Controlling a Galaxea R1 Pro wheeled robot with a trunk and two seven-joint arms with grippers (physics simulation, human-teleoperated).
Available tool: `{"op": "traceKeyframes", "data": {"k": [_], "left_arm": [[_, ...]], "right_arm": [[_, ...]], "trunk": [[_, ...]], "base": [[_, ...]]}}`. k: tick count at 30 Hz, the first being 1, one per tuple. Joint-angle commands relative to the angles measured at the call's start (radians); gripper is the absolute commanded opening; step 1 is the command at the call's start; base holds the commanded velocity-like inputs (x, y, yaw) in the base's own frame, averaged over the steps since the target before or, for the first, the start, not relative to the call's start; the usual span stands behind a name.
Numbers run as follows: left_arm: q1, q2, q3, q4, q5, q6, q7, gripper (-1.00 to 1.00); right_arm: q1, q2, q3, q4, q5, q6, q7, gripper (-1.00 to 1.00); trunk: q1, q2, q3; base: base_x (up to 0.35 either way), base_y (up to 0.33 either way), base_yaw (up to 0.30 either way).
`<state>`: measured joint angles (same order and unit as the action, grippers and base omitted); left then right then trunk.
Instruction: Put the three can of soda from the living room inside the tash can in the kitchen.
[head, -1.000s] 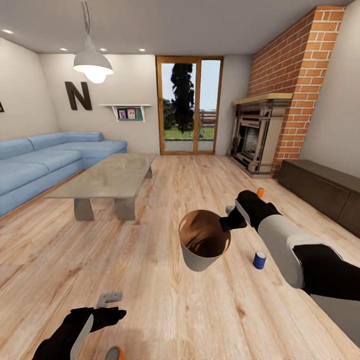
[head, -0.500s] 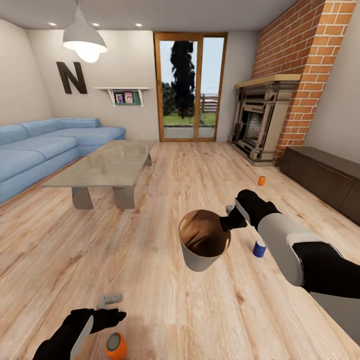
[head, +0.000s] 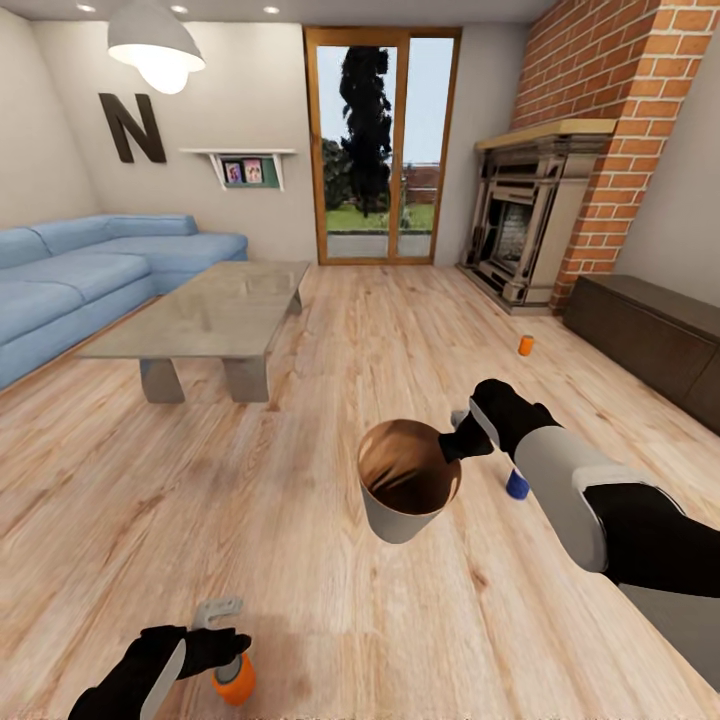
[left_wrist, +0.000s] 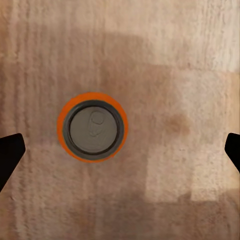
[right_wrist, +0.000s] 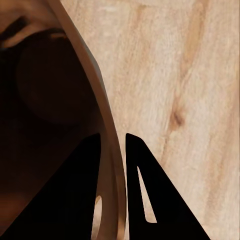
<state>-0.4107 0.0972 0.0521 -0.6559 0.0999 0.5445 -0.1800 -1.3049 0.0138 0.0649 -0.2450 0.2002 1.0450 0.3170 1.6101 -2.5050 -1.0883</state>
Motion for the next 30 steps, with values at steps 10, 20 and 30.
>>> {"op": "traceKeyframes", "data": {"k": [10,20,30], "left_arm": [[0.001,0.0,-0.001,-0.005,0.0,-0.008,-0.002,1.0],[0.001,-0.001,-0.007,-0.005,0.0,-0.009,-0.001,1.0],[0.001,-0.001,-0.002,0.0,0.0,0.001,0.0,1.0]], "right_arm": [[0.001,0.002,-0.004,0.0,-0.021,0.002,0.004,-1.0],[0.001,0.003,-0.005,-0.002,-0.021,0.002,0.002,-1.0],[0.001,0.006,-0.004,-0.002,-0.019,0.002,0.002,-1.0]], "trunk": [[0.0,0.0,-0.013],[0.001,-0.001,-0.033],[0.005,-0.003,-0.083]], "base": [[0.122,0.036,0.0],[0.019,0.006,0.0],[0.0,0.0,0.0]]}}
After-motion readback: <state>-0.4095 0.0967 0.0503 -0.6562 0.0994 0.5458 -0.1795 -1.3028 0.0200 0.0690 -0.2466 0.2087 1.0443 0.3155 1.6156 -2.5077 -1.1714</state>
